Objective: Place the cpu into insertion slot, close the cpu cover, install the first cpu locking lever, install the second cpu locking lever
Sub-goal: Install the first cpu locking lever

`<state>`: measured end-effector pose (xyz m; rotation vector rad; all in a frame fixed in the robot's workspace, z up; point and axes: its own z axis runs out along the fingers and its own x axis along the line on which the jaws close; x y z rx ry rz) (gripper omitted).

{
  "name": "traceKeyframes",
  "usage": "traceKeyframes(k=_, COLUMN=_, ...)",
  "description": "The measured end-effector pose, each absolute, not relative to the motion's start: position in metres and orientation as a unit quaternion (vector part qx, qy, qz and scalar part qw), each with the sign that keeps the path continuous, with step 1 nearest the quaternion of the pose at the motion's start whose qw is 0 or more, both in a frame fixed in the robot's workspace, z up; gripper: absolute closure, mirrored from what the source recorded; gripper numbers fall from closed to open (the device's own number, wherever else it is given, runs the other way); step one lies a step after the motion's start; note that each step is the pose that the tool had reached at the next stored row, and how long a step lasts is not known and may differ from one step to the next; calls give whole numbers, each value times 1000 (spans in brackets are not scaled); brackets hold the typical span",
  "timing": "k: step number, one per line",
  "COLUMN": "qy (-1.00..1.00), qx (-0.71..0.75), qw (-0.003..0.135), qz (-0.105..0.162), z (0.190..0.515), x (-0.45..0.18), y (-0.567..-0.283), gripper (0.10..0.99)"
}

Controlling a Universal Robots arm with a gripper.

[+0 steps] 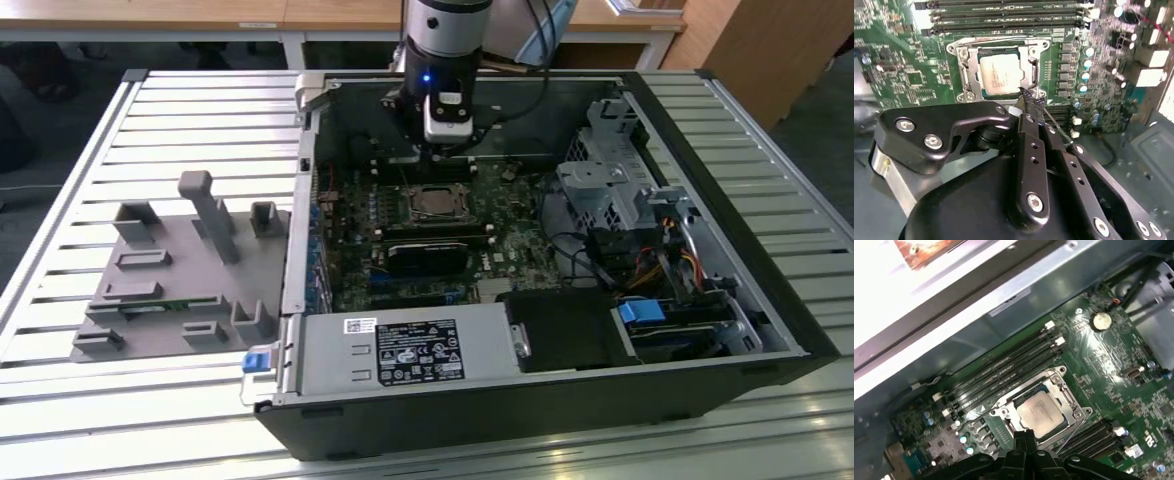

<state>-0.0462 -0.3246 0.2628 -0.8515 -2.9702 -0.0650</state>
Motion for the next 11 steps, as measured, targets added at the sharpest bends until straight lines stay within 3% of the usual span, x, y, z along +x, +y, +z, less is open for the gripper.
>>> traceKeyframes(k=11, qy=-981, qx=-194, qw=25, qz=-19, z=263, x=-46, y=-325, gripper=980)
